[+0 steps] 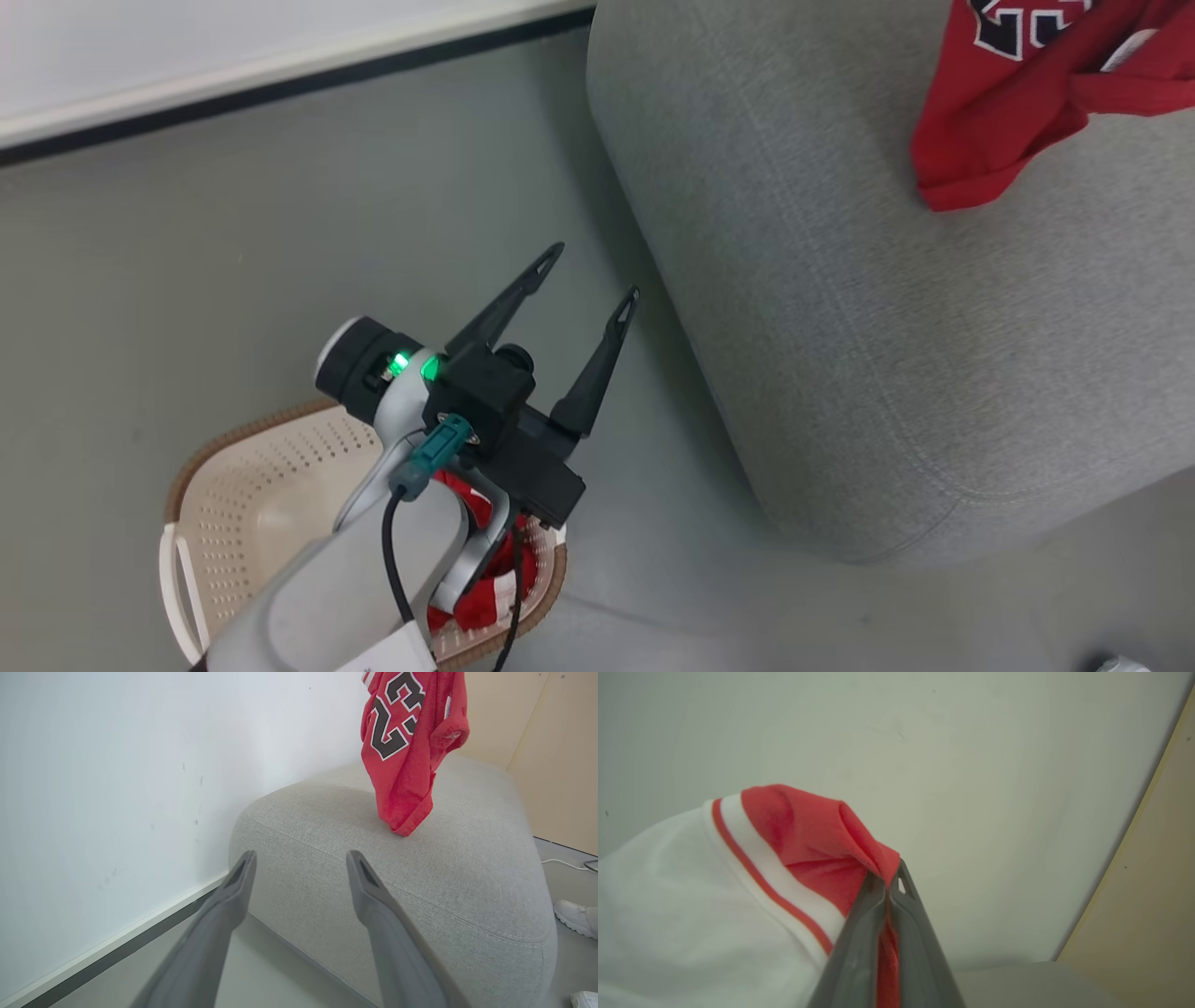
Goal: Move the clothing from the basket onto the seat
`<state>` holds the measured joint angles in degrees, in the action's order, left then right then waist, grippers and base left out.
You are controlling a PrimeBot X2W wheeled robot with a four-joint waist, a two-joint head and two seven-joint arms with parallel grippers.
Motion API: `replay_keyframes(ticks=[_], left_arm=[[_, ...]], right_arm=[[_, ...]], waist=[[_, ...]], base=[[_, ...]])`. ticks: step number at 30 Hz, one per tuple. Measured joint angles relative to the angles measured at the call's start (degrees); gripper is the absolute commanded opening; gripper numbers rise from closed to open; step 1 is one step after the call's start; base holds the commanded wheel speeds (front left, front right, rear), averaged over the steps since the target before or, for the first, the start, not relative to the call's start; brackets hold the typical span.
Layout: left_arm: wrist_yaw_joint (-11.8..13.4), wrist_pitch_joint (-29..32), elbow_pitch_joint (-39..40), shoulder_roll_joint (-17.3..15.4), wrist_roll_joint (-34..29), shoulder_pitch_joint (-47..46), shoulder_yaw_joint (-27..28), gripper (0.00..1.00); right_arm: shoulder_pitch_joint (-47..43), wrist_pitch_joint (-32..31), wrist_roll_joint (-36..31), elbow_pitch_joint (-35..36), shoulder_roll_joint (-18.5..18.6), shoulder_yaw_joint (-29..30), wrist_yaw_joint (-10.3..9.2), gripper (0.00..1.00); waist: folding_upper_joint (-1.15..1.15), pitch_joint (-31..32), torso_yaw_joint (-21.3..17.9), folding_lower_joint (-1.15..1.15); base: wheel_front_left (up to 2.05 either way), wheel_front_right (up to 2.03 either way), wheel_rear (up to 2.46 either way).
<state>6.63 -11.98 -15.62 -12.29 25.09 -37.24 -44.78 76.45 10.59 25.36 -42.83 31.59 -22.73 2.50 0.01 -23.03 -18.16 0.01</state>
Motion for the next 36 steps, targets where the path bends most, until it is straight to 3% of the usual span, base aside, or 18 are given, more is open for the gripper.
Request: replay_keyframes(ticks=[9,19,25,26,28,29,30,36], left_arm=[[0.42,2.13,3.31,-2.72,-2.03,-3.49,0.98,1.00],[0.42,3.65,4.17,-3.30,-4.35,-5.68,0.69,1.00],[0.42,3.90,4.14,-3.21,-4.79,-5.78,0.04,1.00],[0.42,3.90,4.14,-3.21,-4.87,-5.80,0.04,1.00],[0.42,3.89,4.07,-3.26,-5.01,-5.83,0.11,1.00],[0.42,3.88,3.93,-3.35,-5.01,-5.83,0.15,1.00],[0.42,3.78,3.77,-3.43,-5.01,-5.83,0.25,1.00],[0.43,2.44,2.02,-3.41,-4.59,-5.38,1.55,1.00]], right_arm=[[0.55,0.65,1.54,-5.31,-0.43,1.64,-1.05,0.00],[-1.94,1.91,2.52,-13.12,-5.47,1.05,-2.93,0.00],[-4.36,2.46,1.89,-16.63,-7.79,-0.38,-3.01,0.00],[-4.37,2.65,1.87,-16.94,-7.89,-0.43,-3.01,0.04],[-4.36,2.87,1.85,-17.61,-8.06,-0.46,-3.00,0.44],[-4.37,3.00,1.83,-17.89,-8.31,-0.51,-2.98,0.58],[-4.39,3.14,1.83,-18.07,-8.60,-0.53,-2.78,1.00],[-7.18,3.67,1.07,-18.24,-9.57,-1.31,-1.42,1.00]], waist=[[0.00,-7.92,1.66,0.00],[0.00,-14.66,2.02,0.00],[0.00,-16.04,1.71,-0.01],[0.00,-16.07,1.69,-0.01],[0.00,-15.99,1.66,-0.01],[0.00,-15.85,1.64,-0.01],[0.00,-15.68,1.61,-0.01],[0.00,-13.84,1.47,-0.01]], base=[[0.00,0.00,0.00],[0.00,0.00,0.00],[0.00,0.00,0.00],[0.00,0.00,0.00],[0.00,0.00,0.00],[0.00,0.00,0.00],[0.00,0.00,0.00],[0.00,0.00,0.00]])
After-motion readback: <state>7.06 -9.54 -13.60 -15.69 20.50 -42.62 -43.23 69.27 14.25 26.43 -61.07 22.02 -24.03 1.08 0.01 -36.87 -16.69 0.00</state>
